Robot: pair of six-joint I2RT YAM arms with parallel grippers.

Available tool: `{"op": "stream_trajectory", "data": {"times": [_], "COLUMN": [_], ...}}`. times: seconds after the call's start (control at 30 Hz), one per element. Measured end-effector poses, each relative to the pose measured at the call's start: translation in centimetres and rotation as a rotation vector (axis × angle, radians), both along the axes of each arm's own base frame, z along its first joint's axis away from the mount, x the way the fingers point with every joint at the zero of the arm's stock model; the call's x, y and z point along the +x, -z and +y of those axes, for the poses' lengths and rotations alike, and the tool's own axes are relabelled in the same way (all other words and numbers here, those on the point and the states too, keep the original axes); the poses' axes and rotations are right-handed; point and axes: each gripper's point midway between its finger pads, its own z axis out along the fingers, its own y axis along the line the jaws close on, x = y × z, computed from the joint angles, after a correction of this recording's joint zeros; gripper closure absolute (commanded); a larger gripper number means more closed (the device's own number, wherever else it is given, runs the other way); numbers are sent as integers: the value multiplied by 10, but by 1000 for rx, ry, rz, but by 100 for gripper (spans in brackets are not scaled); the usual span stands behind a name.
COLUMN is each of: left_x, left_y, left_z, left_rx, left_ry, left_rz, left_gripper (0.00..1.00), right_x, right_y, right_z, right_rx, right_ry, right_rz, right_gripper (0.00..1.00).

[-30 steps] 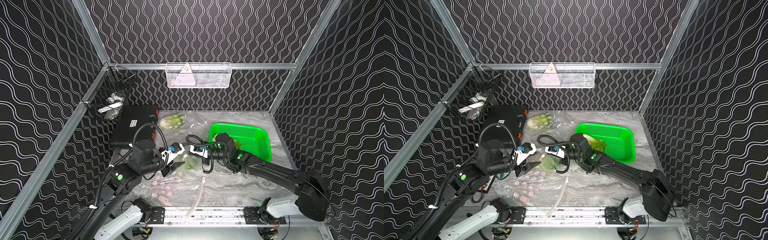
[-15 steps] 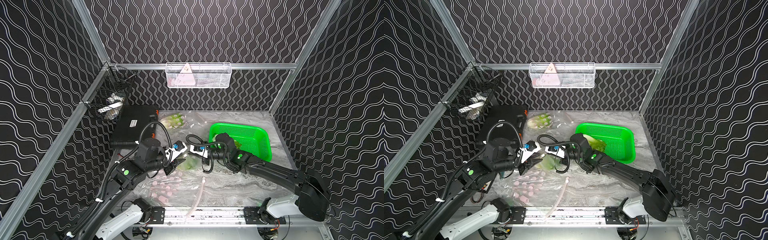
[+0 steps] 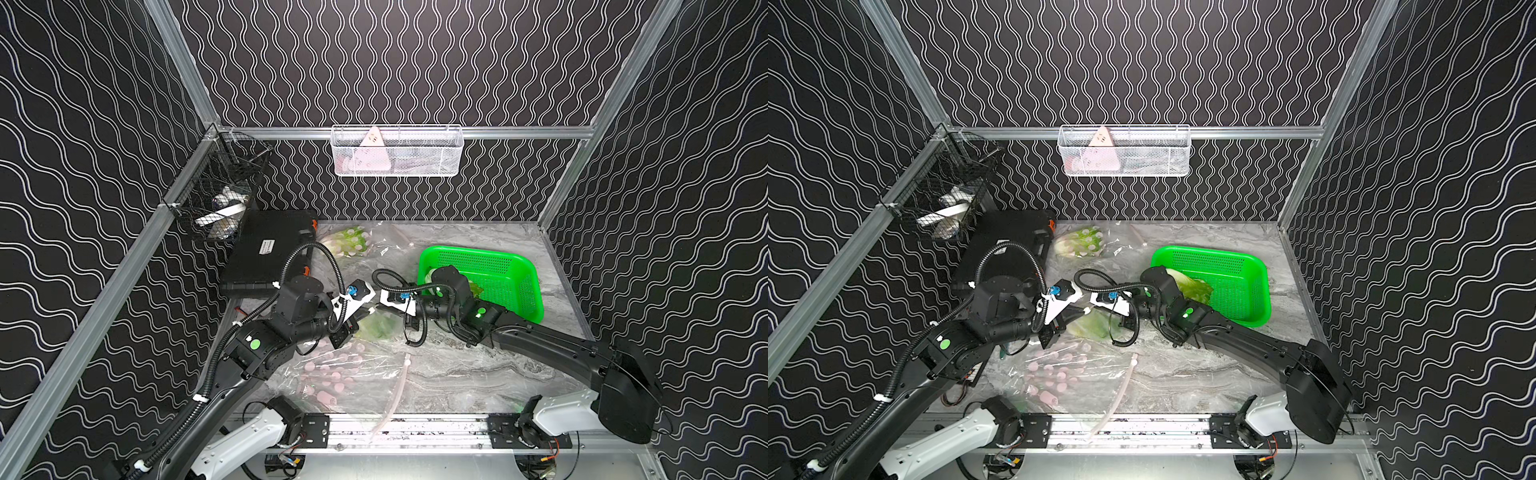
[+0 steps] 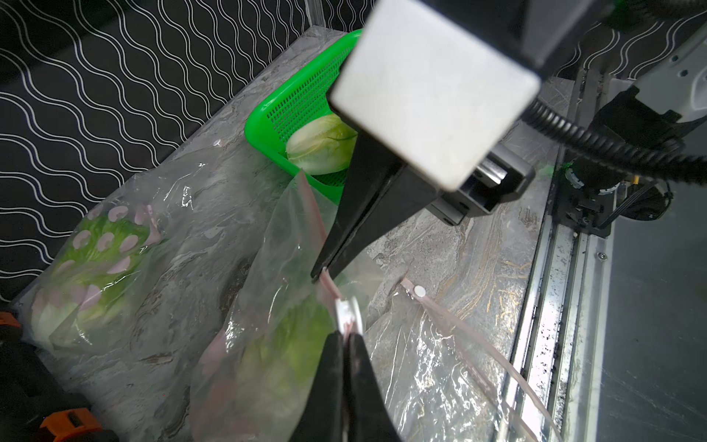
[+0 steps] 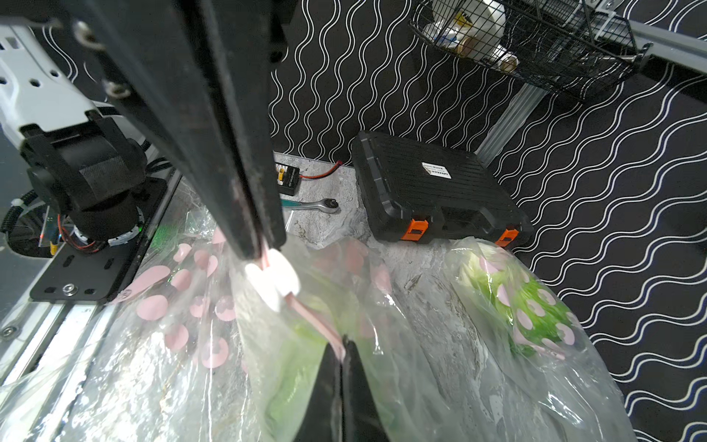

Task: Open the zip-top bag and take out the chinese cabbages
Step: Adjust the zipper food storage bag at the center of the board, then unzip the zipper on the zipper food storage bag.

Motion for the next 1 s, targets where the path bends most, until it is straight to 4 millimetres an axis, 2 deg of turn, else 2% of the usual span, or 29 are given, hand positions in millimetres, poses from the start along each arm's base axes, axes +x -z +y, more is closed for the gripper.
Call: {"op": "stream_trajectory", "data": {"times": [0.07, 0.1, 0.2, 0.27, 0.4, 0.53, 0.6, 1.0], "left_x": [0, -1, -3, -5, -9, -13, -13, -17], "left_y": [2, 2, 3, 3, 3, 3, 2, -2], "left_z": [0, 0, 0, 0, -1, -3, -3, -3], "left_rx": [1, 1, -4, -9, -19, -33, -38, -51], "left_ry": [0, 1, 9, 15, 31, 47, 51, 59], "left_rz": [2, 2, 2, -1, -4, -7, -11, -25], "left_gripper": [100, 100, 100, 100, 100, 100, 100, 100], "right_x": [1, 1, -3, -5, -9, -24, -29, -43], "right_y": [1, 1, -1, -10, -41, -63, -68, -52], "right_z": [-1, -3, -10, -15, -22, -18, -15, -5], "right_rx": [3, 7, 27, 49, 124, 175, 187, 150], "right_ry": [11, 15, 23, 21, -18, -111, -156, -283], "right_rz": [-4, -9, -31, -45, -62, -50, -38, 90], "right_gripper": [44, 40, 39, 41, 46, 57, 60, 66]}}
